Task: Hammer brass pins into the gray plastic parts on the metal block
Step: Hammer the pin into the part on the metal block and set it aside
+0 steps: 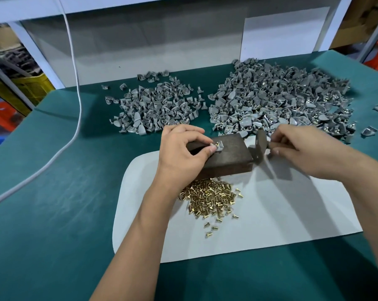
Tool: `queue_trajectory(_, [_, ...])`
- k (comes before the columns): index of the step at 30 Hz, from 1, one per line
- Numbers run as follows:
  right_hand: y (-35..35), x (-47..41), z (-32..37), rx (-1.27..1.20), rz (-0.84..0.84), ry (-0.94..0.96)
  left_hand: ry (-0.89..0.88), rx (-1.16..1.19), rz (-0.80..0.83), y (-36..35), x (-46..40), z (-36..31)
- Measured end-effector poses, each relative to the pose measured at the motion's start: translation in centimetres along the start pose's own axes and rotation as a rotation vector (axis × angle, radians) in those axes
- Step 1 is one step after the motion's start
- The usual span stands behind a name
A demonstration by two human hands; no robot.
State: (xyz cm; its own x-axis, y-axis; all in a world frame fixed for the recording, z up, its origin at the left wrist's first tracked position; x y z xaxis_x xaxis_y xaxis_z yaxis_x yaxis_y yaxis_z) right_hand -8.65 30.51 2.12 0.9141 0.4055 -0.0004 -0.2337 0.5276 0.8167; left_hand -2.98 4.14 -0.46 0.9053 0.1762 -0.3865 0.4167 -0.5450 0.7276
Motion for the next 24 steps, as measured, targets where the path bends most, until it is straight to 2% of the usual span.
queue_trajectory(6, [0.3,0.0,2.7,-0.225,-0.166,0.076,0.054,0.136,0.040,-0.1,0.0,0.3])
queue_trajectory(13, [-1.0,-0.3,6.9,-0.119,-0.082,0.178,0.093,0.228,0.109,-0.5,0.0,0.6])
queue_trajectory(18, [-0.7,-0.2,8.5,-0.196,-0.265,0.393,0.081,0.241,0.121,-0.4,-0.1,0.6])
queue_trajectory(22, [-1.9,-0.4,8.5,0.070,-0.066,0.206,0.087,0.253,0.114,-0.3,0.0,0.4])
queue_trajectory(24, [-1.0,-0.6,8.6,0.162,-0.050,0.170,0.091,0.241,0.108,-0.2,0.0,0.3])
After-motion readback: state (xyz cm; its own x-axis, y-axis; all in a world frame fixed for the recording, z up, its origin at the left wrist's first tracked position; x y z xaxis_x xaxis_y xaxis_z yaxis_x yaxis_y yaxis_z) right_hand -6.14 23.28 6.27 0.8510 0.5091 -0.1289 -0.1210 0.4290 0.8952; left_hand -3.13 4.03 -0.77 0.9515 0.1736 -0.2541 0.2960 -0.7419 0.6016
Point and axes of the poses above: each hand's wrist, its own x-axis away from the middle knuckle, its own y-axis out of the back of the hand, z = x × y, the point moved 1 cm from there along -x, towards the middle knuckle, and after that the axes turned 15 degrees about -x, right-handed, at the moved point
